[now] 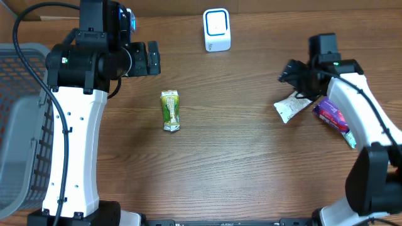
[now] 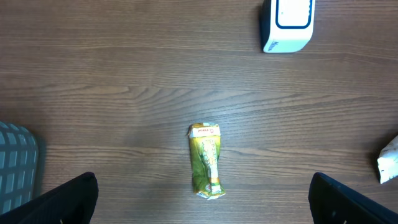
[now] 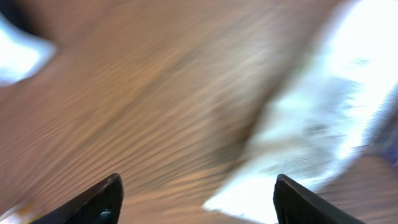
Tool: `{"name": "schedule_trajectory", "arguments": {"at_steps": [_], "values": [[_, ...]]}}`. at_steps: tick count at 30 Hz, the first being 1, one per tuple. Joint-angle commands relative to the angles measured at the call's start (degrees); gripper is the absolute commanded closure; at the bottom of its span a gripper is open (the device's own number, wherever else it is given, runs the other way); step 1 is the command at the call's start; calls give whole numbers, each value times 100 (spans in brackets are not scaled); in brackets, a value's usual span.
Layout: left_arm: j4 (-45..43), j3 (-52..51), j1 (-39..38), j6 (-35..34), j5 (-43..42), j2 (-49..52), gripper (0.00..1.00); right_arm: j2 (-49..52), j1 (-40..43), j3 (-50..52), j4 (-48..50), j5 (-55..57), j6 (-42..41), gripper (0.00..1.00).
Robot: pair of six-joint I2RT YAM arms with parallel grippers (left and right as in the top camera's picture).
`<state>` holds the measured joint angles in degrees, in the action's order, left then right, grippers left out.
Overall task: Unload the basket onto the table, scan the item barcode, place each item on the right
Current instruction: 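Carry white tube right and drop it near the purple bag, then move right gripper left toward the green tea carton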
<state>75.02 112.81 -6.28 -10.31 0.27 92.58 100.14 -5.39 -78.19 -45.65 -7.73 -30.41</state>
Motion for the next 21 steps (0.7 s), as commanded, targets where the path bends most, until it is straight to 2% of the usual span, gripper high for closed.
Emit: {"name": "schedule_trajectory", "arguments": {"at_steps": [1,11,21], "values": [[-24,52,-11,48,31,11,0,-111,-433,-98,7,-656,219,19],[-24,52,-11,48,31,11,0,-101,-1794,-63,481,-647,127,17],[-24,52,-11,48,33,11,1,87,-2691,223,1303,-616,-522,18]]}}
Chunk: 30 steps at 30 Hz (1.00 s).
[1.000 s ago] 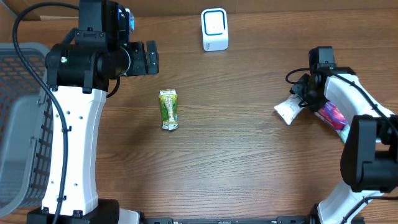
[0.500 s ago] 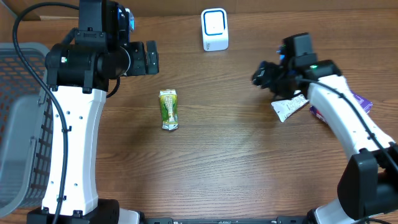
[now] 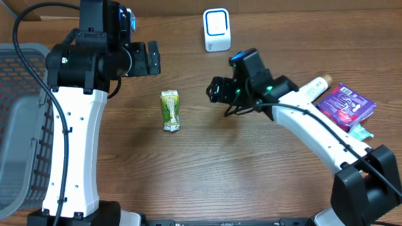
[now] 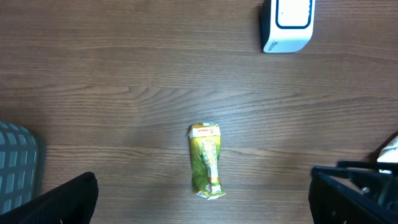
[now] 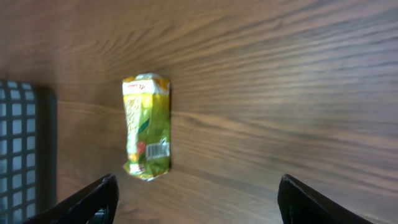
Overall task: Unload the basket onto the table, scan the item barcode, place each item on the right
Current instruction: 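Move right gripper left toward the green tea carton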
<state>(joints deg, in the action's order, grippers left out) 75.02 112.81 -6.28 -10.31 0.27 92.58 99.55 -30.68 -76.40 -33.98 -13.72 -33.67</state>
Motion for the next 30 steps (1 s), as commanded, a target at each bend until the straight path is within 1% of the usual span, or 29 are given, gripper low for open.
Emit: {"name": "schedule_trajectory", "arguments": {"at_steps": [1,10,14,23,30], "values": [[-24,52,-11,48,31,11,1,199,-240,44,210,-48,-195,18],[-24,52,-11,48,33,11,1,748,-874,46,699,-122,-411,19],[-24,52,-11,48,31,11,0,852,-955,46,883,-125,-485,19],[-24,52,-11,48,33,11,1,1316,-1121,46,1123,-186,-970,19],[-24,52,-11,48,31,11,0,1526,-1373,46,1403,-203,-962,19]]}}
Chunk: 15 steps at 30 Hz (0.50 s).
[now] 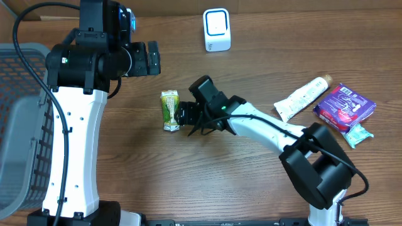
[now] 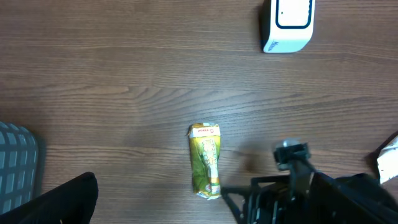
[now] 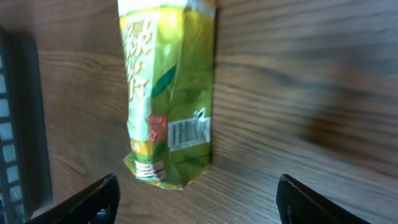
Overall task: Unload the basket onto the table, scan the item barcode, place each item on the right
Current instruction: 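Move right gripper left toward the green tea carton, then grasp green tea carton with right gripper and drag it rightward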
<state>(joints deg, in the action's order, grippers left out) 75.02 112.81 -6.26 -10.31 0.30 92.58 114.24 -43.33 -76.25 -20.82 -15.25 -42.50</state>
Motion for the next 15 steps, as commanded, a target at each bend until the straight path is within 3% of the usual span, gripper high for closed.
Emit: {"name": "schedule_trajectory", "arguments": {"at_steps": [1,15], "values": [[-22,52,-13,48,31,11,1,57,-133,31,105,-50,-79,19],[-24,52,-13,48,28,11,0,236,-297,31,529,466,-57,22]]}}
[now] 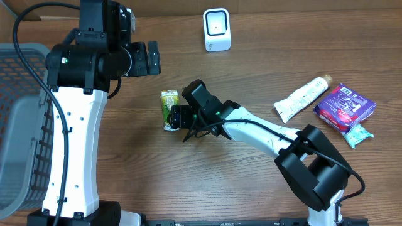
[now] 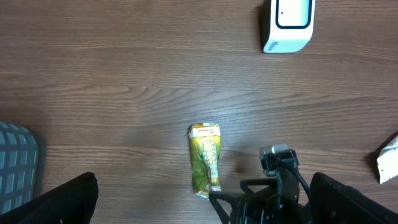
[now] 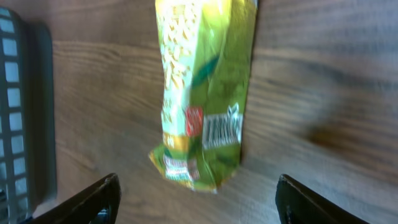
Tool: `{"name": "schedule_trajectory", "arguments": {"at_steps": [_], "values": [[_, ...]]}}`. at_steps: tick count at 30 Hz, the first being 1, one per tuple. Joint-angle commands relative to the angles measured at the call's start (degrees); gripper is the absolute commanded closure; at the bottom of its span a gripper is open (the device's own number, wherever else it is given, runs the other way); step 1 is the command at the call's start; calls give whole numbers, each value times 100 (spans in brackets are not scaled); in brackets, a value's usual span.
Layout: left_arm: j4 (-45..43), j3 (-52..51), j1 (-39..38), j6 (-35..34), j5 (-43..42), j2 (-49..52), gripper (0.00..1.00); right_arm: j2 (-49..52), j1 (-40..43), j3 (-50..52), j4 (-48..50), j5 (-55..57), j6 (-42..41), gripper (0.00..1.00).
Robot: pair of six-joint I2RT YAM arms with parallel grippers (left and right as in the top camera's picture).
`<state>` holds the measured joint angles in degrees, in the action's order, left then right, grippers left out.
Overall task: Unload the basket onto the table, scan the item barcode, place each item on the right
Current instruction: 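Grasp green tea carton with right gripper and drag it rightward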
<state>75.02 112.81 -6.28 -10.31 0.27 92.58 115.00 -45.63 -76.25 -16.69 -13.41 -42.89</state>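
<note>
A green drink packet (image 1: 169, 110) lies flat on the wooden table, its barcode (image 3: 222, 129) facing up near the lower end. My right gripper (image 1: 178, 117) is open, right beside the packet's lower right end. In the right wrist view the packet (image 3: 205, 93) fills the upper middle, just ahead of the open right gripper (image 3: 199, 202). The white barcode scanner (image 1: 217, 29) stands at the back. My left gripper (image 1: 152, 58) hangs open high above the table; the left wrist view shows the packet (image 2: 206, 158) and the scanner (image 2: 286, 25) below it.
A grey mesh basket (image 1: 19, 125) stands at the left edge. At the right lie a white tube (image 1: 301, 98), a purple pack (image 1: 345, 107) and a small teal packet (image 1: 359, 134). The right arm stretches across the table's middle.
My right gripper has shifted a little to the left, closer to the packet's lower end. The packet now sits more centrally ahead of the open fingers. The left arm is unchanged.
My right gripper was first at the far right, by the white tube and the purple pack. Then it was over the middle of the table below the scanner, then just right of the green packet, and now at its lower end. The packet and the left arm stayed put.
</note>
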Motion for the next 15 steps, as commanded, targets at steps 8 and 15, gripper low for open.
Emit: {"name": "schedule_trajectory", "arguments": {"at_steps": [8,15], "values": [[-24,52,-11,48,31,11,0,557,-103,31,730,286,-22,29],[-24,52,-11,48,31,11,0,557,-103,28,723,286,-20,58]]}}
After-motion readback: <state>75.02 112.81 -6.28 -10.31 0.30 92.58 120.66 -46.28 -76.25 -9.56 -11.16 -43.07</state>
